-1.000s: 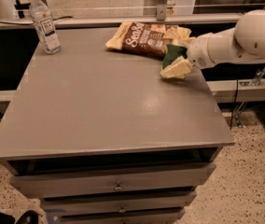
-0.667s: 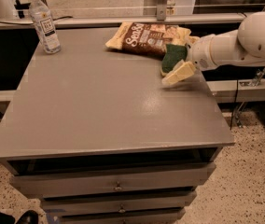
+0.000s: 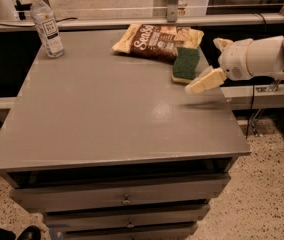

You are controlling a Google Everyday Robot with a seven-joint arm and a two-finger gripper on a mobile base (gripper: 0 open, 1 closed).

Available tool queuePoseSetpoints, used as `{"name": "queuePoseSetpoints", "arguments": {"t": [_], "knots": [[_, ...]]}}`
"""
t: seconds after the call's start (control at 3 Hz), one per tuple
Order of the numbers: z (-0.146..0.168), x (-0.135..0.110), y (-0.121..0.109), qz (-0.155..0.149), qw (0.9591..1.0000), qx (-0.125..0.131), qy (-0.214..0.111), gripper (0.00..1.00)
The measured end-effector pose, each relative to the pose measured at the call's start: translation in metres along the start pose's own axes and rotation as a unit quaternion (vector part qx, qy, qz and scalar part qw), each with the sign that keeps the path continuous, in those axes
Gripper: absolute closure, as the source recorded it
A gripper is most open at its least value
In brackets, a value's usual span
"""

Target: Move sponge near brown chip bag

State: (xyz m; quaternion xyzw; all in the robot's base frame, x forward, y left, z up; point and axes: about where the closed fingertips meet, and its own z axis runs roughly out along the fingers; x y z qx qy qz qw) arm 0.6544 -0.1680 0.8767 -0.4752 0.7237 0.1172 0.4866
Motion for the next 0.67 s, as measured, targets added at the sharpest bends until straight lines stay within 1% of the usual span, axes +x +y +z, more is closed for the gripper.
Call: {"name": "queuePoseSetpoints", "arguments": {"t": [0.33, 0.67], "knots": [[-0.057, 0.005, -0.007, -0.004, 0.9995, 0.023, -0.024, 0.00], [-0.126, 0.017, -0.014, 0.024, 0.9961, 0.073, -0.043, 0.00]]}}
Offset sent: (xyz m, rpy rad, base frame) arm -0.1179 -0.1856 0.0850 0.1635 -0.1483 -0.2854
